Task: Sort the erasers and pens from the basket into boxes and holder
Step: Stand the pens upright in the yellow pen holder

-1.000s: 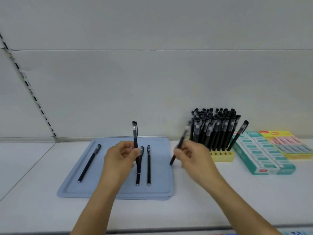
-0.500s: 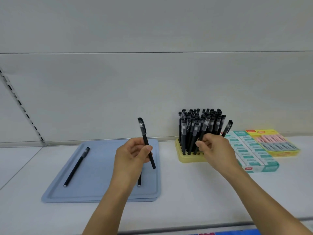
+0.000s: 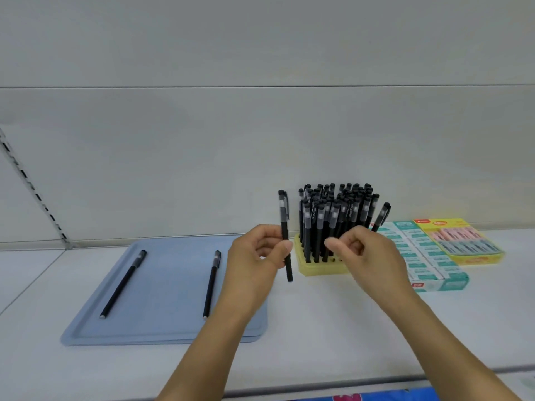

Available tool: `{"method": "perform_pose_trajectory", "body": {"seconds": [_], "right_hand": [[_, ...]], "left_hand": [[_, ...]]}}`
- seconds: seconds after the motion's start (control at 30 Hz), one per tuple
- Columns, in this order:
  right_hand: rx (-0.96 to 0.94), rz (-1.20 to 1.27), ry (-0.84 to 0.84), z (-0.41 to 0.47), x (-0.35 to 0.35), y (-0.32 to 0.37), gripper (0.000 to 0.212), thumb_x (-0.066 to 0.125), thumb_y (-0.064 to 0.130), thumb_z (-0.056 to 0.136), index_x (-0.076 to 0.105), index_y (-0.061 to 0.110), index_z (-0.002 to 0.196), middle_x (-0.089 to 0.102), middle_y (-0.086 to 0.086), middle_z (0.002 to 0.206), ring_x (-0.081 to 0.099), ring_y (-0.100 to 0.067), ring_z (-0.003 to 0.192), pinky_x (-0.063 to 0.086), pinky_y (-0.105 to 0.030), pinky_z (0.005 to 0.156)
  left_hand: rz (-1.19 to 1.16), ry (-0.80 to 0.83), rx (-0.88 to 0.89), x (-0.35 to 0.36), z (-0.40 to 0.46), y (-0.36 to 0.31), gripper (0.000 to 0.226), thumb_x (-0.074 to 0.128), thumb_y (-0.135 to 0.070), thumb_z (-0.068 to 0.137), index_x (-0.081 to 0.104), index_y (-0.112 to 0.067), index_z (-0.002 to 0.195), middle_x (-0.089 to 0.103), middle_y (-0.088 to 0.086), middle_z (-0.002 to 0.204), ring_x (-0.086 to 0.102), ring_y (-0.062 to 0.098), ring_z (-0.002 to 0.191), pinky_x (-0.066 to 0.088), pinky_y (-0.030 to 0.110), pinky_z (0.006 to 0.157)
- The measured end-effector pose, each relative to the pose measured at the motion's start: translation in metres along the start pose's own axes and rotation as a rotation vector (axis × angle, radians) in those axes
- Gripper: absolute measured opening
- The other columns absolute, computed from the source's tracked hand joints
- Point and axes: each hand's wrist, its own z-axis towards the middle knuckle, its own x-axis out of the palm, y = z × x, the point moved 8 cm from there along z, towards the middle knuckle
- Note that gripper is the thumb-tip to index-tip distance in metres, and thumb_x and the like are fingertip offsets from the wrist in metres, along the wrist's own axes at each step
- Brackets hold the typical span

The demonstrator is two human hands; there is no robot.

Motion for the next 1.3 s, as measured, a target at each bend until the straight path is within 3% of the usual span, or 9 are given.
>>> {"method": "perform_pose_trajectory", "body": {"seconds": [0.07,0.13,0.23,0.37,0.47,0.53,0.8,1.2,1.3], "right_hand": [[-0.072,0.329,0.007,-0.008,-0.011,0.027,0.017,0.066,0.044,0.086,0.066,0.028,0.081,0.066,0.008,0.073,0.06,-0.006,0.068,0.048,-0.025,0.062],[-0.136,0.452,0.05,-0.009,-0.016,0.048,0.012,0.065,0.035,0.09,0.067,0.026,0.084,0.068,0.002,0.076,0.063,-0.013,0.07,0.05,-0.032,0.065],[-0.204,0.413,-0.036,-0.003,-0.032,0.052,0.02,0.062,0.027,0.093,0.061,0.018,0.075,0.059,-0.005,0.064,0.052,-0.02,0.059,0.045,-0.038,0.057],[-0.154,0.287,-0.158,0.01,-0.053,0.027,0.016,0.06,0.025,0.093,0.065,0.015,0.081,0.065,0.0,0.065,0.056,-0.006,0.057,0.044,-0.029,0.058],[-0.106,0.197,-0.119,0.02,-0.045,0.011,0.017,0.06,0.025,0.093,0.066,0.012,0.082,0.068,0.001,0.07,0.063,-0.008,0.066,0.052,-0.036,0.065],[-0.089,0.189,-0.097,0.024,-0.039,0.005,0.017,0.06,0.025,0.093,0.066,0.013,0.083,0.068,0.002,0.071,0.064,-0.013,0.069,0.054,-0.041,0.069],[-0.06,0.118,-0.032,0.032,-0.023,0.002,0.018,0.058,0.028,0.094,0.066,0.014,0.085,0.069,0.001,0.075,0.066,-0.017,0.075,0.056,-0.044,0.071],[-0.034,-0.027,-0.075,0.041,-0.019,0.02,0.028,0.066,0.03,0.09,0.059,0.012,0.069,0.067,0.005,0.06,0.063,-0.01,0.043,0.056,-0.04,0.057],[-0.037,-0.043,-0.063,0.038,-0.019,0.021,0.028,0.065,0.03,0.09,0.059,0.012,0.07,0.067,0.004,0.061,0.062,-0.009,0.042,0.056,-0.038,0.056]], "left_hand": [[0.038,0.076,0.043,0.016,-0.001,-0.008,0.015,0.071,-0.009,0.084,0.072,-0.02,0.094,0.073,-0.003,0.08,0.069,0.018,0.08,0.059,0.037,0.077],[0.119,0.165,0.102,0.037,-0.003,-0.017,0.016,0.071,-0.008,0.085,0.073,-0.021,0.093,0.073,-0.008,0.08,0.067,0.011,0.077,0.058,0.031,0.078],[0.291,0.186,0.226,0.056,-0.003,-0.033,0.015,0.069,-0.017,0.087,0.071,-0.024,0.1,0.07,-0.013,0.089,0.062,0.001,0.082,0.052,0.018,0.076],[0.689,0.037,0.582,0.053,0.004,-0.057,0.04,0.058,-0.025,0.094,0.053,-0.026,0.133,0.05,-0.011,0.133,0.045,0.008,0.123,0.042,0.025,0.096],[0.964,0.148,0.58,0.062,0.015,-0.043,0.056,0.051,-0.024,0.098,0.03,-0.024,0.15,0.028,-0.008,0.157,0.021,0.01,0.144,0.023,0.036,0.117],[1.043,0.192,0.508,0.062,0.02,-0.029,0.059,0.046,-0.026,0.1,0.02,-0.026,0.153,0.015,-0.012,0.161,0.01,0.008,0.148,0.017,0.039,0.119],[1.011,0.213,0.495,0.058,0.022,-0.022,0.061,0.047,-0.025,0.1,0.017,-0.029,0.153,0.008,-0.018,0.16,0.007,0.006,0.148,0.015,0.038,0.12],[0.944,0.255,0.519,0.058,0.024,-0.024,0.061,0.049,-0.021,0.1,0.021,-0.026,0.153,0.012,-0.014,0.161,0.007,0.008,0.149,0.014,0.031,0.12],[0.913,0.271,0.508,0.053,0.021,-0.024,0.061,0.048,-0.021,0.1,0.02,-0.028,0.153,0.011,-0.016,0.161,0.005,0.006,0.149,0.014,0.029,0.12]]}}
